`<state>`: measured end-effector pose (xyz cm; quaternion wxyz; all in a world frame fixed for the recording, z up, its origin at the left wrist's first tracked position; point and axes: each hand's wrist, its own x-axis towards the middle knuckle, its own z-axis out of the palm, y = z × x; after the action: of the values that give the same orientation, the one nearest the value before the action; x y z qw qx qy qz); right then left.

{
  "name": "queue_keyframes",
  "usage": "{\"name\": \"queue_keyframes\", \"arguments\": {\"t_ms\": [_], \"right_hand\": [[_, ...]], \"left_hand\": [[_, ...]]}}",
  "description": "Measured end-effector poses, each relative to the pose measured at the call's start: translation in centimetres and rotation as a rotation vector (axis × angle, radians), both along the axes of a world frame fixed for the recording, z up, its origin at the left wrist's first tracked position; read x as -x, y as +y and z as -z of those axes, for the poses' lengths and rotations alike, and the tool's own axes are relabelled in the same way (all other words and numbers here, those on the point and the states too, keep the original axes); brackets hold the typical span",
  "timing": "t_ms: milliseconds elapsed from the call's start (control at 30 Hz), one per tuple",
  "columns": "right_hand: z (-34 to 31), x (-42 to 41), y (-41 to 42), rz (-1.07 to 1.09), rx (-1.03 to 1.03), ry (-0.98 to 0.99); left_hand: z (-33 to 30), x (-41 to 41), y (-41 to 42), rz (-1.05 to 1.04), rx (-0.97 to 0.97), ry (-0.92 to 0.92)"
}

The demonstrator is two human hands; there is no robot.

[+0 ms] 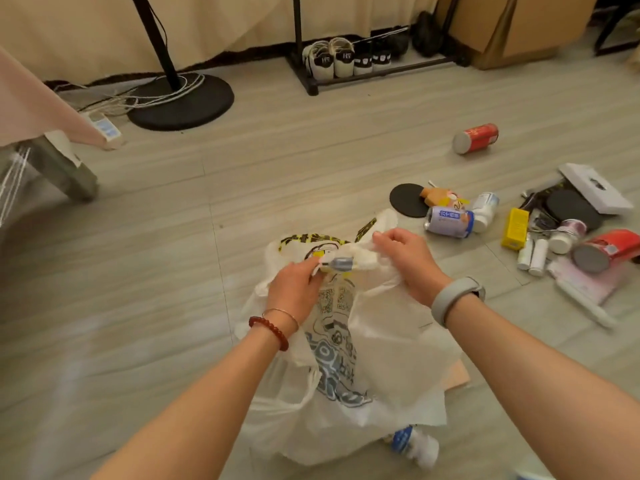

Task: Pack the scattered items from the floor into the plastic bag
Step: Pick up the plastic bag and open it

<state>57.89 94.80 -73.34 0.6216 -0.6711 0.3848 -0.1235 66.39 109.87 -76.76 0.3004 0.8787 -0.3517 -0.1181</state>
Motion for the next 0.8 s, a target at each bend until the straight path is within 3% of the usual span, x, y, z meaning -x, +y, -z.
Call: {"name": "queue_keyframes", "arguments": {"t_ms": [133,200,233,300,367,533,667,800], "right_hand": [[0.4,1.1,0.9,-0.055,0.899,-0.011],[0.2,1.3,1.9,-0.247,1.138,-0.037],[0.1,1.3,2.8,-0.362,1.158,0.032],[0.3,0.8,4.6,-0.534,1.08,0.259],[1.6,0.5,5.2,-0.577,0.991,0.351],[2.7,1.5,2.1,-0.3,0.755,0.126],[1.6,2.1,-0.5,-0.1,0.595,0.12],[0.0,1.1,-0.8,-0.046,0.126,-0.048]], "left_hand": [[-1.4,-1.6,0.5,-0.175,0.07,0.113],[-2.2,-1.9,0.5,-0.273,0.108,0.195],[-2.7,-1.8,0.5,-0.298,0.157,0.244],[-3.6,-1.3,0.3,-0.285,0.268,0.298],[-4.0,-1.1,0.2,-0.272,0.356,0.328],[-3.3,-2.5,1.2,-0.392,0.376,0.336],[-2.8,-3.3,3.1,-0.501,0.32,0.215],[-2.4,-3.1,4.1,-0.611,0.231,0.139]]}}
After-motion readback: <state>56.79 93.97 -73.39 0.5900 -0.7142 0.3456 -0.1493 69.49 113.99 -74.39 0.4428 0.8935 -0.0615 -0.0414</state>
